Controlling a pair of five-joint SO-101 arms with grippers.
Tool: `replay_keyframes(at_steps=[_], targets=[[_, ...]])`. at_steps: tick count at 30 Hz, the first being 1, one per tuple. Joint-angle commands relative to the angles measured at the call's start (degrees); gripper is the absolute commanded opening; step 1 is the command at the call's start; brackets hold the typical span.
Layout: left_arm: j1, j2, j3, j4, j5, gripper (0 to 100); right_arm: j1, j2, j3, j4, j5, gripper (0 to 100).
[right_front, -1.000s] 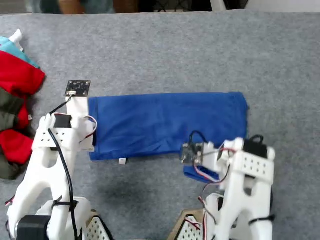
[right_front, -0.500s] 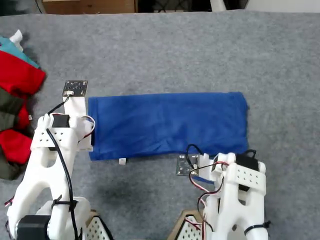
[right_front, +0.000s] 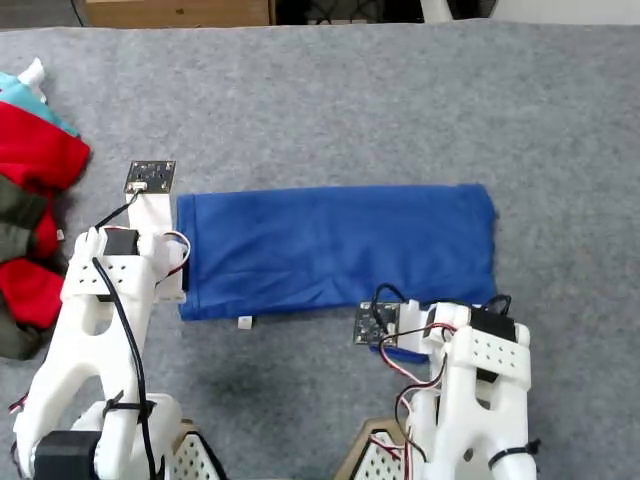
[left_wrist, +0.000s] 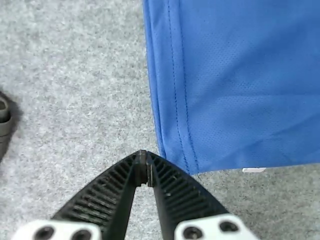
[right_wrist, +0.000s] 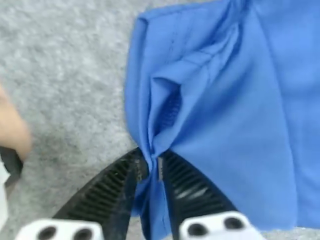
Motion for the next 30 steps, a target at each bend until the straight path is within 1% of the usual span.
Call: replay_keyframes(at_steps=[1, 5, 8, 11, 13, 17, 21, 27, 30], targets=[[-0.4, -1.1, -0.6, 0.0, -0.3, 3, 0.0, 1.7, -4.3, 4.0, -1.2, 1.4], [-0.4, -1.1, -0.6, -0.1, -0.3, 3, -0.6, 1.8, -13.9, 10.0, -1.2, 1.4], [-0.4, -1.1, -0.5, -0.1, -0.3, 3, -2.4, 2.3, -18.9, 11.4, -1.3, 1.4], [-0.4, -1.1, -0.4, -0.1, -0.3, 3, -4.0, 5.9, -23.8, 11.4, -1.6, 1.4], [-0.4, -1.1, -0.2, -0.1, -0.3, 3, -4.1, 10.1, -28.3, 11.4, -2.9, 1.4], [-0.4, -1.1, -0.1, -0.1, -0.3, 3, -4.3, 20.5, -38.6, 11.4, -3.3, 1.4], [-0.3, -1.1, -0.3, -0.1, -0.3, 3, -6.7, 30.5, -48.7, 12.0, -5.3, 1.4], [-0.3, -1.1, -0.4, -0.1, -0.3, 3, -12.2, 43.0, -60.7, 15.8, -7.6, 1.4], [-0.3, -1.1, -0.4, -0.1, -0.3, 3, -13.1, 48.4, -65.9, 15.6, -9.9, 1.5]])
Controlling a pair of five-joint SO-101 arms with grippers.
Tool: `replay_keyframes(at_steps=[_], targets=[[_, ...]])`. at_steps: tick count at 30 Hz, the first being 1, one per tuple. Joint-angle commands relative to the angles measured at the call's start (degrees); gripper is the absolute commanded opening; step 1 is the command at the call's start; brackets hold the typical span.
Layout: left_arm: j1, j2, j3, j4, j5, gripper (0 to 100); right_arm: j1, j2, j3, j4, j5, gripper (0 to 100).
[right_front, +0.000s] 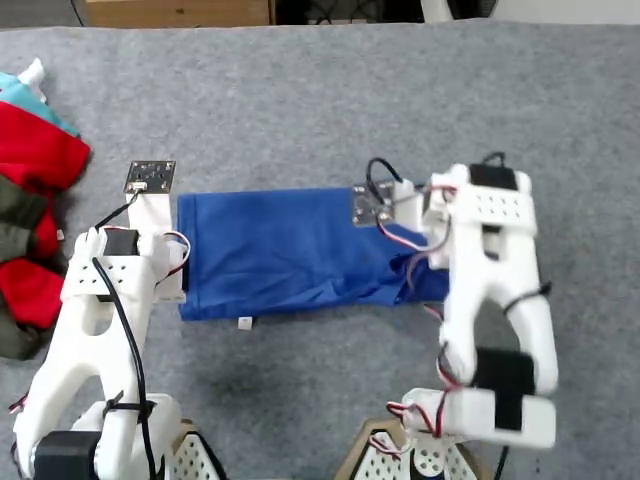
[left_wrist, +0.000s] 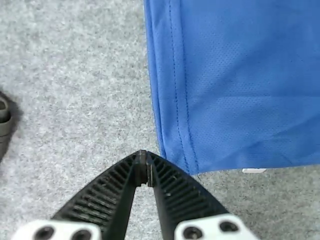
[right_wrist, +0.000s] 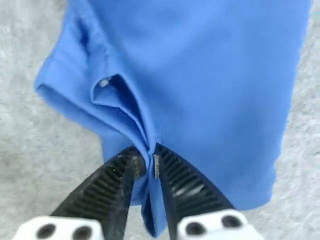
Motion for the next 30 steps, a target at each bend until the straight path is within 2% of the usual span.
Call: replay_keyframes(at_steps=[1, 7, 13, 19, 22, 25, 27, 30], targets=[[-0.3, -1.1, -0.2, -0.1, -0.3, 3, -1.5, 4.8, -8.3, 0.4, -1.8, 1.5], [-0.3, -1.1, -0.2, -0.1, -0.3, 3, -1.8, 11.3, -13.9, 0.9, -3.5, 2.4], [-0.1, -1.1, -0.1, -2.0, -0.3, 3, -1.8, 11.8, -16.6, -0.6, -12.2, 20.4], [0.0, -1.1, -0.1, -2.1, -0.3, 3, -1.8, 11.7, -20.5, 0.3, -17.7, 22.6], [-0.3, -1.1, -0.4, -2.1, -0.1, 3, -1.1, 11.6, -23.1, 4.2, -22.3, 18.8], [-0.4, -1.2, -0.7, -2.0, 0.1, 3, -0.3, 10.3, -25.5, 9.2, -26.9, 1.5], [-0.4, -1.1, -1.8, -1.5, 0.2, 5, 1.3, 8.6, -25.7, 11.1, -30.9, 3.8], [-0.5, -1.1, -4.5, 0.4, 3.8, 14, 5.4, 6.0, -25.7, 11.3, -36.6, 1.4]])
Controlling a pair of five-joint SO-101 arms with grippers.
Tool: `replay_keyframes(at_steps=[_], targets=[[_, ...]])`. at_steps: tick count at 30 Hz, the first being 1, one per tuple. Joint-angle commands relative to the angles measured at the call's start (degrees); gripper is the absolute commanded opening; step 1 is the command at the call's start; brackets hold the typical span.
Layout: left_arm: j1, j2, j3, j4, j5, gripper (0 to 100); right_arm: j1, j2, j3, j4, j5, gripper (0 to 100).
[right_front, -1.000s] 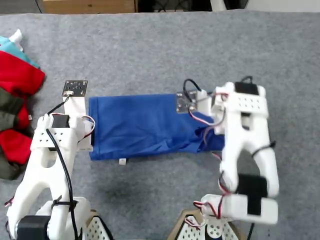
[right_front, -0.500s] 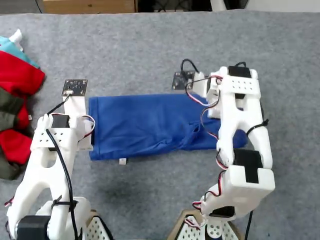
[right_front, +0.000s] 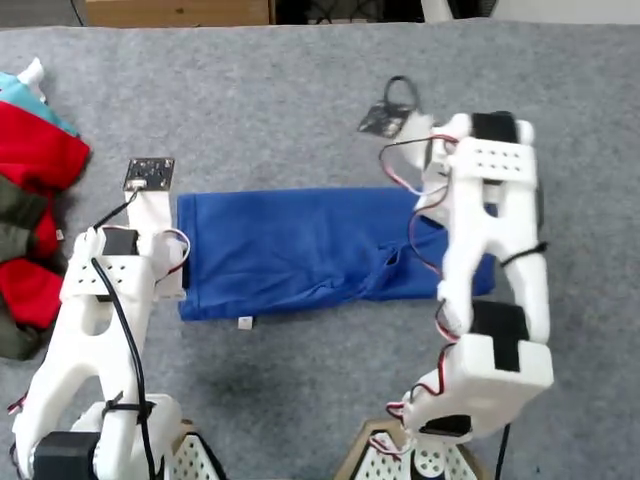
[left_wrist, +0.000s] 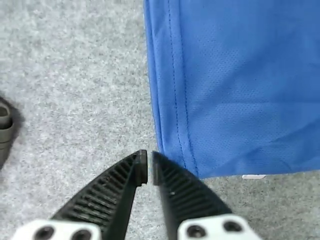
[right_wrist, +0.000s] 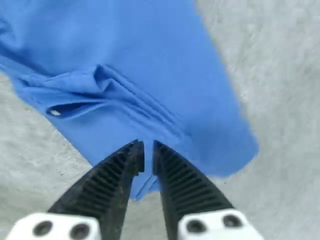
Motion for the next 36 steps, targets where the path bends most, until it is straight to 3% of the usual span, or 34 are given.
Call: replay_keyframes(at_steps=[1, 5, 18, 23, 29, 36], targets=[[-0.5, -1.1, -5.7, 2.5, 5.9, 18, 5.8, -5.0, -2.9, 0.7, -7.1, 1.6], [-2.2, -0.7, -10.5, 3.4, 12.9, 28, 13.9, -5.1, -2.4, -1.1, -12.4, 1.5], [-3.4, 29.7, -20.4, -3.7, 13.2, 28, 26.7, -3.3, 12.0, -18.6, -14.6, 1.5], [-2.9, 40.5, -24.4, -3.7, 13.1, 20, 30.9, -3.3, 17.8, -24.6, -17.1, 1.5], [-2.9, 49.1, -31.0, -0.2, 13.1, 3, 33.4, -3.1, 24.6, -31.1, -18.0, 1.5], [-4.3, 52.0, -34.4, 1.8, 12.5, 3, 35.8, -3.1, 32.9, -43.5, -28.7, 1.5]])
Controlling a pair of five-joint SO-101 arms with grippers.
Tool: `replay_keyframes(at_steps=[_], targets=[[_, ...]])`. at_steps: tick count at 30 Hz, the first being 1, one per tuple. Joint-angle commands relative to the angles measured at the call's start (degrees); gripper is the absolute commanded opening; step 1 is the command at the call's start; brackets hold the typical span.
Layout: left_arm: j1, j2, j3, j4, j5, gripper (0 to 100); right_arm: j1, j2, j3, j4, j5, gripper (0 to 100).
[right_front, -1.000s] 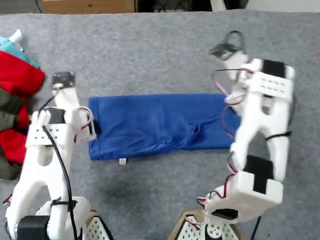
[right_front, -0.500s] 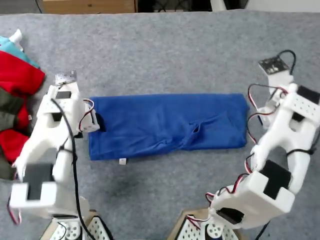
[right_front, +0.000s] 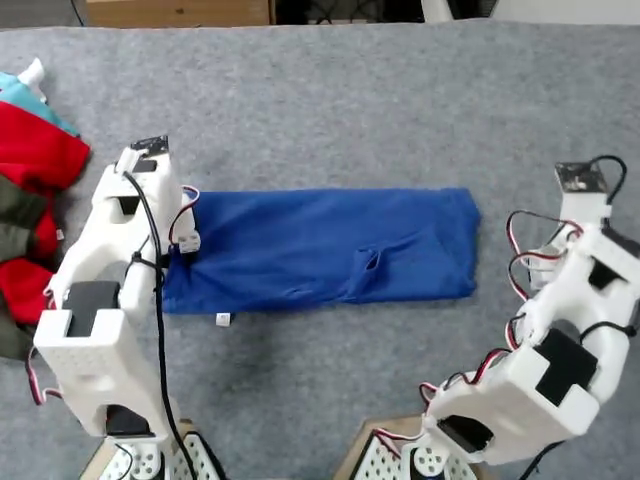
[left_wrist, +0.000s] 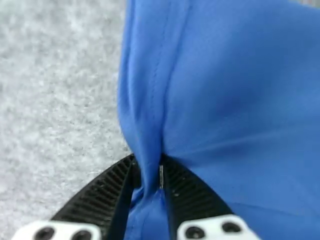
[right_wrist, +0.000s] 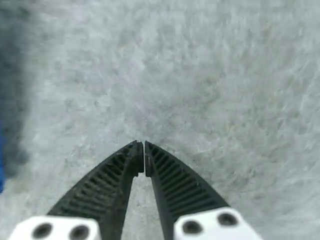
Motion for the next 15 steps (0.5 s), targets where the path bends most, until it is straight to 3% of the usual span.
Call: replay_keyframes(at_steps=[1, 5, 12, 15], targets=[[-2.2, 1.2, -1.2, 0.6, -1.8, 3, 1.8, -0.7, 2.8, -6.4, -5.5, 1.5], [-4.9, 1.2, -3.6, 3.9, -6.2, 3, 2.1, -0.8, 5.5, -10.0, -6.9, 1.5], [-10.3, -0.1, -9.7, 9.2, -6.9, 3, 1.8, -0.7, 5.7, -10.3, -6.9, 1.5], [-11.2, -4.6, -10.0, 10.1, -12.0, 3, 1.7, -0.7, 5.8, -10.5, -6.9, 1.5]])
